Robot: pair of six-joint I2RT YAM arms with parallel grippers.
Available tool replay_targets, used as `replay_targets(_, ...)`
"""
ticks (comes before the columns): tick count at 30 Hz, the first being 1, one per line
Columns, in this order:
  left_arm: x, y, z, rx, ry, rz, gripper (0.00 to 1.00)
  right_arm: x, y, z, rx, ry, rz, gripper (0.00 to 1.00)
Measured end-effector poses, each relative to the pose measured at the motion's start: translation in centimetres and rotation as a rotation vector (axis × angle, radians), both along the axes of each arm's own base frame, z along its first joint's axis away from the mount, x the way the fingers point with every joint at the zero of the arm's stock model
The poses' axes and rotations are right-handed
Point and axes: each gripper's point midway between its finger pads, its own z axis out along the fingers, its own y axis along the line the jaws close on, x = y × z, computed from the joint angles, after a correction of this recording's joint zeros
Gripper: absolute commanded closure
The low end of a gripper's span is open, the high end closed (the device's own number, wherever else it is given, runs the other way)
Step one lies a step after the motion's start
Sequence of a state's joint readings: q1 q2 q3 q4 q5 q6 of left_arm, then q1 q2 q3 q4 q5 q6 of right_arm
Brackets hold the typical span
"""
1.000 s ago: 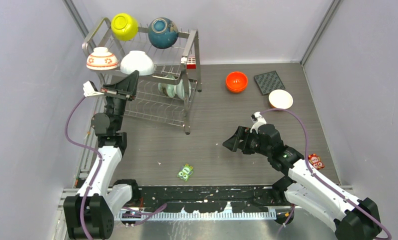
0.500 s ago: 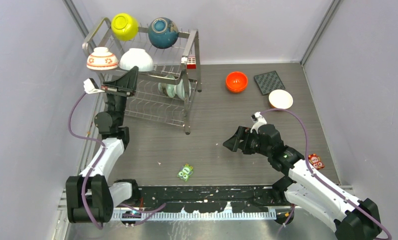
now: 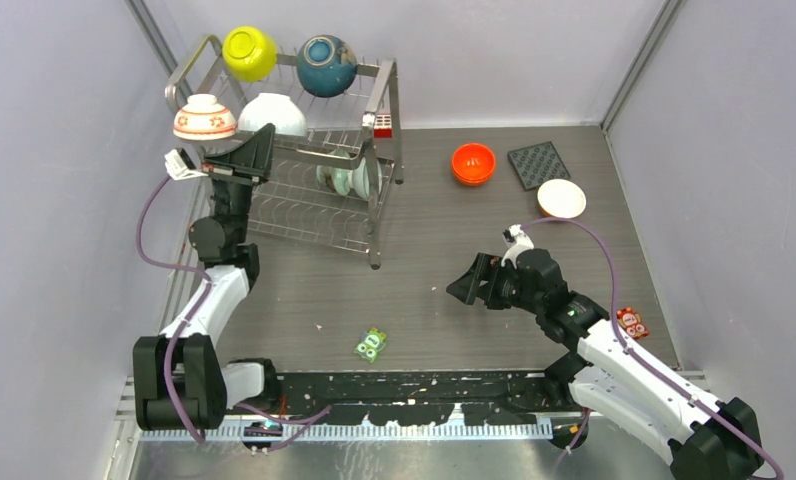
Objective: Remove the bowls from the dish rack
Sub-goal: Pick up the bowl from the dish rack.
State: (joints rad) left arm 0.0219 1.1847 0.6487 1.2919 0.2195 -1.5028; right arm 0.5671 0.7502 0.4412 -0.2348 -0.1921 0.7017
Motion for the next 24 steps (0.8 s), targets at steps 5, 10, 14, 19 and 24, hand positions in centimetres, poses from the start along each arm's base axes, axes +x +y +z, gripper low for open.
replay_targets(5, 0.3, 0.0, 0.6, 0.01, -0.013, 0.007, 1.0, 0.0, 0.0, 0.0, 0.0, 0.0, 0.0, 0.16)
replay_targets(10, 0.2, 0.0, 0.9, 0.015, -0.024, 0.013, 1.0, 0.0, 0.0, -0.1, -0.002, 0.002, 0.0, 0.16)
replay_targets(14, 0.2, 0.0, 1.1, 0.019, -0.03, 0.017, 1.0, -0.1, -0.1, 0.0, -0.001, 0.0, 0.0, 0.16)
replay_targets(19, 0.2, 0.0, 2.0, 0.029, -0.053, 0.027, 1.0, -0.1, -0.1, 0.1, 0.002, -0.003, 0.0, 0.16)
replay_targets(24, 0.2, 0.4, 3.4, 0.027, -0.088, 0.047, 1.0, -0.2, -0.1, 0.1, 0.001, -0.002, 0.0, 0.16)
